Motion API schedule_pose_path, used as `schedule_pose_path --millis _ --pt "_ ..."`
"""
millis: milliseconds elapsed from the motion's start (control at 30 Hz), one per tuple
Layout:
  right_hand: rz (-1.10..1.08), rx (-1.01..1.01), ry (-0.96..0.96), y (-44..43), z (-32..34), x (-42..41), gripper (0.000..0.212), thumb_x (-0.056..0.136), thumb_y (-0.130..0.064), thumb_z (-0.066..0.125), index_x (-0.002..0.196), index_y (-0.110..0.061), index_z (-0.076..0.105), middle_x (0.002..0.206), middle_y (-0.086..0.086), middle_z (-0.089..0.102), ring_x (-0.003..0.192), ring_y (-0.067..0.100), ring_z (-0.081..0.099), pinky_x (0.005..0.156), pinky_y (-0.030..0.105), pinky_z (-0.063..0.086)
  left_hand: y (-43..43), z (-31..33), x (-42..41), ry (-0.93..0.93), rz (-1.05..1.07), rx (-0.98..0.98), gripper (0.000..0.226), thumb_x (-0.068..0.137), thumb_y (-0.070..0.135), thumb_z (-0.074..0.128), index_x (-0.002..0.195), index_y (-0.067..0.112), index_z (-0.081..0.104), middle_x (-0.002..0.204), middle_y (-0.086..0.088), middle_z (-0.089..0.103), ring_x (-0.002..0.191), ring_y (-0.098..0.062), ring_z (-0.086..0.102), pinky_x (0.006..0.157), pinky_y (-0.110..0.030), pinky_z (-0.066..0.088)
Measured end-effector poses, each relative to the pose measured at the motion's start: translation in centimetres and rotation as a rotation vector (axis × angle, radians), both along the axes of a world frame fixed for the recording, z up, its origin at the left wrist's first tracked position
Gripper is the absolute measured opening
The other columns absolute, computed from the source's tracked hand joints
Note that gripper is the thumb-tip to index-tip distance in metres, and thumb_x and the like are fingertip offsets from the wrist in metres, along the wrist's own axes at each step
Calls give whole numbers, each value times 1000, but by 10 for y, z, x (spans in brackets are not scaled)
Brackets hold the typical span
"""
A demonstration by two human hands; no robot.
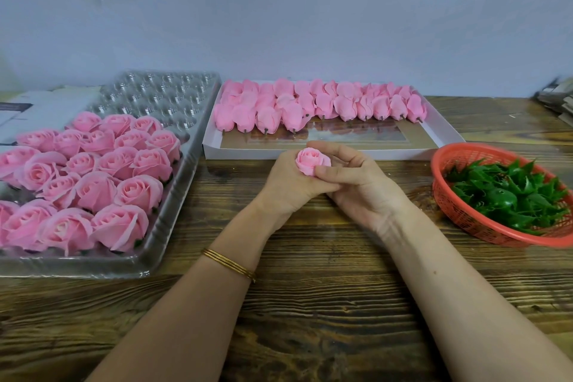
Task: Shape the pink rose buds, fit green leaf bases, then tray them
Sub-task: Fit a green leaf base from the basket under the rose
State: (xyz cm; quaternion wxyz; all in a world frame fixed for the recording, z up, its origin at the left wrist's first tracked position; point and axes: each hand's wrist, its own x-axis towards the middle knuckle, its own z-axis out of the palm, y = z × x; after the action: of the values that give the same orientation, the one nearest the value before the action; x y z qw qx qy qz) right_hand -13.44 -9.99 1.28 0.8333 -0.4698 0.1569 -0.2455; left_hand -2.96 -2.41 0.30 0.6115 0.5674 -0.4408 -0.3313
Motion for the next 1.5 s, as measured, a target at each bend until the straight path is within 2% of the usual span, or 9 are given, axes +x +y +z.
schedule_pose_path --millis 233,367,467,567,833,967,1167,1333,1500 --pt "5 13 26 -3 7 -3 33 69 4 60 100 -3 68 93 16 69 88 25 66 79 33 57 2 3 0 26 -39 27 36 69 -10 80 65 23 67 61 13 63 60 -3 58 59 -18 45" --pt "-6 -43 59 -3 13 -6 28 68 -2 59 95 -4 67 95 19 63 91 29 60 80 39 49 3 4 -3 -9 -95 71 24 69 -10 80 68 0 58 65 -3 54 65 -15 51 64 -27 44" --pt "-6 -59 90 2 15 -3 22 65 -2 59 86 -3 66 104 18 59 99 30 56 88 40 43 3 4 -5 -79 -117 100 37 67 -9 82 57 14 54 57 7 52 59 -8 49 62 -24 44" --pt "-5 -105 87 5 14 -1 17 67 -4 52 81 -1 60 103 16 61 99 25 59 85 34 48 4 4 -5 -79 -113 114 24 65 -8 83 70 8 65 70 -2 62 72 -12 59 74 -32 52" --pt "-49 -202 145 4 4 2 18 67 -10 55 75 -8 70 99 12 67 96 23 62 84 36 49 4 5 -6 -12 -141 72 34 65 -15 81 83 11 66 78 -1 66 83 -15 63 83 -36 53" --pt "-81 -245 150 3 3 1 21 75 -18 58 85 -6 73 96 16 67 95 27 60 87 44 44 5 5 -3 75 -198 72 34 69 -18 75 74 12 61 57 10 61 59 -4 60 59 -22 51" --pt "-87 -301 134 9 6 0 50 87 -28 56 109 16 59 90 26 57 84 38 53 73 44 44 4 7 0 265 -221 55 29 75 -18 71 96 -1 61 62 -8 48 46 -10 41 46 -21 29" --pt "-124 -297 155 13 8 1 49 91 -33 50 114 7 66 102 46 57 89 40 57 88 55 45 3 7 2 309 -209 62 25 76 -17 70 74 5 58 53 -1 47 41 -8 40 42 -18 30" --pt "-170 -315 191 6 3 1 35 102 -21 41 107 -7 72 106 21 71 90 27 67 77 39 56 2 5 -1 197 -170 68 48 74 -19 70 51 22 61 49 6 51 42 -4 43 43 -16 34"
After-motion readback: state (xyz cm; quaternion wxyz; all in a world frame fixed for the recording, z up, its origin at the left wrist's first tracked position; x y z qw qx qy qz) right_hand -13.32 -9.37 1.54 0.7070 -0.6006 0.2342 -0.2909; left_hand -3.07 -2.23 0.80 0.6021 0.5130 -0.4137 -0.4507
